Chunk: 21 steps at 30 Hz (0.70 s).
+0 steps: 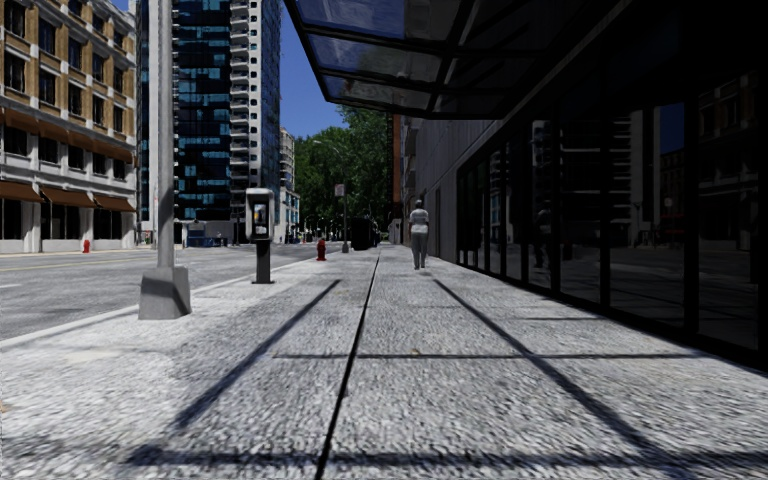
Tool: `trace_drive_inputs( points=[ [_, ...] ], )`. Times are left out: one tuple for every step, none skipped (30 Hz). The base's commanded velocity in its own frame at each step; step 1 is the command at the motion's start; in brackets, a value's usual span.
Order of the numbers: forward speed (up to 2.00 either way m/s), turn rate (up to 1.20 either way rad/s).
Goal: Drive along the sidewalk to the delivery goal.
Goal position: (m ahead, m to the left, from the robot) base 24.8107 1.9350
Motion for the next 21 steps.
trace_drive_inputs(
  points=[
    [2.0,0.0],
    [2.0,0.0],
    [2.0,0.0],
    [2.0,0.0],
    [2.0,0.0],
    [2.0,0.0],
    [2.0,0.0],
    [2.0,0.0],
    [2.0,0.0],
    [2.0,0.0],
    [2.0,0.0],
    [2.0,0.0],
    [2.0,0.0],
    [2.0,0.0],
    [2.0,0.0],
    [2.0,0.0],
    [2.0,0.0],
    [2.0,0.0],
    [2.0,0.0],
    [2.0,0.0],
    [2.0,0.0]
  ],
)
